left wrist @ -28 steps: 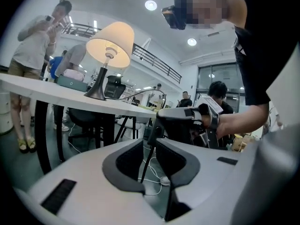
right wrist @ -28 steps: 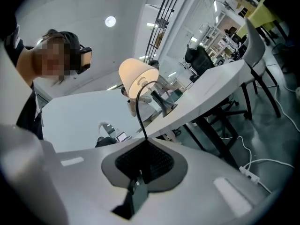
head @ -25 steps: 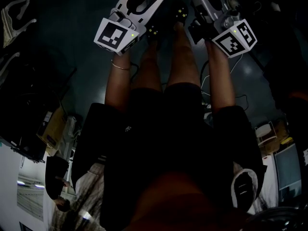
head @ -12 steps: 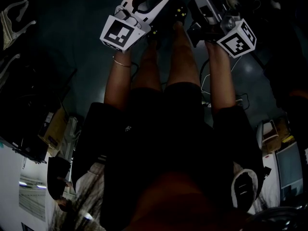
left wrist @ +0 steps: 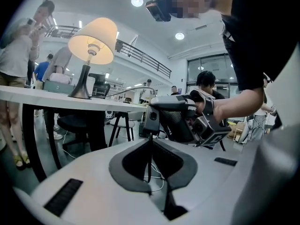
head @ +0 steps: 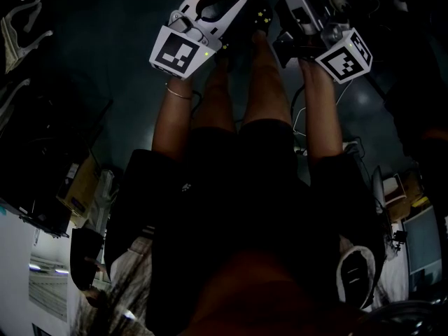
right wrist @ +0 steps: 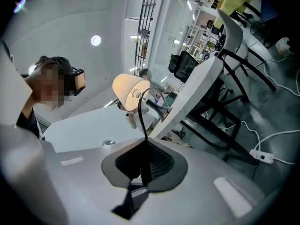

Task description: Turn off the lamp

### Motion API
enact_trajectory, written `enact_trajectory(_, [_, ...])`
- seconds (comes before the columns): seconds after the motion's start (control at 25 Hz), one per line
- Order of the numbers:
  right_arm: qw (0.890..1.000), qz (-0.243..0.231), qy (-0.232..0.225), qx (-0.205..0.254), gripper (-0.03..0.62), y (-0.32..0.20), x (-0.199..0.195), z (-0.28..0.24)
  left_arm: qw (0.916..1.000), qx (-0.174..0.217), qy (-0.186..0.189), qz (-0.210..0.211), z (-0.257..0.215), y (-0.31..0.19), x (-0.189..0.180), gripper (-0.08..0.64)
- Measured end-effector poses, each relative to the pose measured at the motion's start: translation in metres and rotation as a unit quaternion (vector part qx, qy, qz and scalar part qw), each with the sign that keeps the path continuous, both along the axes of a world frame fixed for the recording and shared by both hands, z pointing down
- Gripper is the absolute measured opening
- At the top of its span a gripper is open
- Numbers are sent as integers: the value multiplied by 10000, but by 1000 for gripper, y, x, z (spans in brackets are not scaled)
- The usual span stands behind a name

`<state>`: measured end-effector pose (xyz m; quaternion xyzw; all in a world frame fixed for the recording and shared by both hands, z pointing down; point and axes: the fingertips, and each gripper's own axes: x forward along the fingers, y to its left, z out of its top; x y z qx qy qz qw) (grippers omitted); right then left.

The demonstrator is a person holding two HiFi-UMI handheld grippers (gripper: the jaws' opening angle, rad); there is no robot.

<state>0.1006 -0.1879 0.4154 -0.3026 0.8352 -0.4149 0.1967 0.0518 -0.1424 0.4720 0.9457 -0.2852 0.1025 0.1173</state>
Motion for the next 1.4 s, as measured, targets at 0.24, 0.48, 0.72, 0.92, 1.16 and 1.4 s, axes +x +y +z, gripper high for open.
enact_trajectory(0.24, [9998,135,138,-5,8,-1,6,5,9999,-143,-15,-57,4,3,3,23])
enact_trajectory(0.48, [9993,325,184,15,21,-1,12,7,9998,-221,-20,4,5,7,8,23])
enact_trajectory(0.72, [9993,282,238,-16,95,5,9,13,9994,-299,173,46,2,8,12,23])
enact_trajectory(0.92, [9999,99,-31,-101,110,11,4,17,9992,-321,249,16,-2,4,14,23])
enact_trajectory(1.16, [9997,33,-104,-226,109,16,3,29,9987,-381,250,205,-1,10,19,23])
enact_trajectory(1.4, [9993,-62,-268,-266,100,17,2,29,9984,-400,253,302,-1,12,21,23])
